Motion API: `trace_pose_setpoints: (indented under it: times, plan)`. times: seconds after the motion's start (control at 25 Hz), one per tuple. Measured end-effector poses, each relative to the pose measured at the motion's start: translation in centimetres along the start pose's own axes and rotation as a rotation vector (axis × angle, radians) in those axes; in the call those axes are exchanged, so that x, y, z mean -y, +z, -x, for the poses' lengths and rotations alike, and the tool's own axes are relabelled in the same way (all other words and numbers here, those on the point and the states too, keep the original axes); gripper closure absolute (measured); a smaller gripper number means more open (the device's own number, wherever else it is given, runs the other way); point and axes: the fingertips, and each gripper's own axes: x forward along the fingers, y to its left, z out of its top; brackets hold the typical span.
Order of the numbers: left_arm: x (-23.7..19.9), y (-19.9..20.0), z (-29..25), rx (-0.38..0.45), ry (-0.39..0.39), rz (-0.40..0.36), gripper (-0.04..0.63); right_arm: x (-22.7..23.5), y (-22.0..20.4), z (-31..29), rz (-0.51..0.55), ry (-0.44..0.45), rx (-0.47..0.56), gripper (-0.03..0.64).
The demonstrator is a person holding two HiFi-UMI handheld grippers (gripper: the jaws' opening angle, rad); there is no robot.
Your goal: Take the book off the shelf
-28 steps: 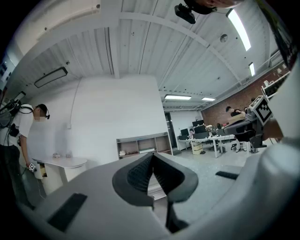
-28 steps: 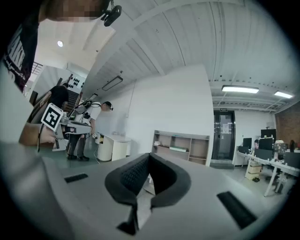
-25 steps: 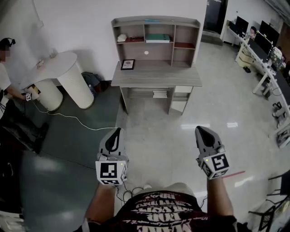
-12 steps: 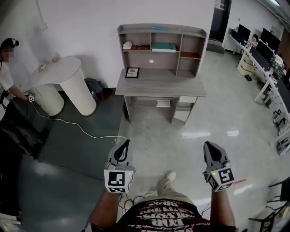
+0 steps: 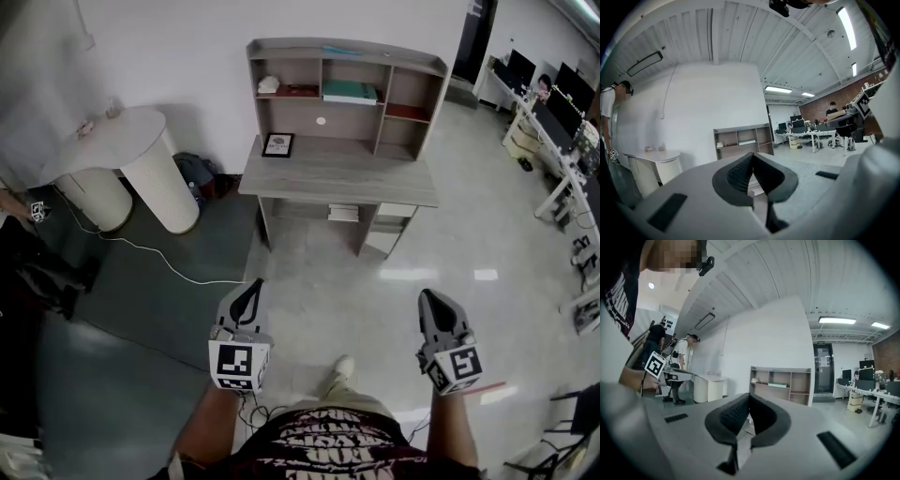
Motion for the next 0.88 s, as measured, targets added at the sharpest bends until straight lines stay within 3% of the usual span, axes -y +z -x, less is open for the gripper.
trace_pose_setpoints:
  times: [0.6, 0.88]
  plan:
    - [3.1, 2.8, -16.0, -0.008, -0.018, 0.026, 0.589, 12.6, 0.5, -8.8, -0.028, 0.045, 0.029, 0.612]
    - [5.5, 5.5, -20.1, 0.027, 0.002, 0.010, 0.589, 17.2, -0.7, -10.2, -0.043, 0.070, 0.029, 0.612]
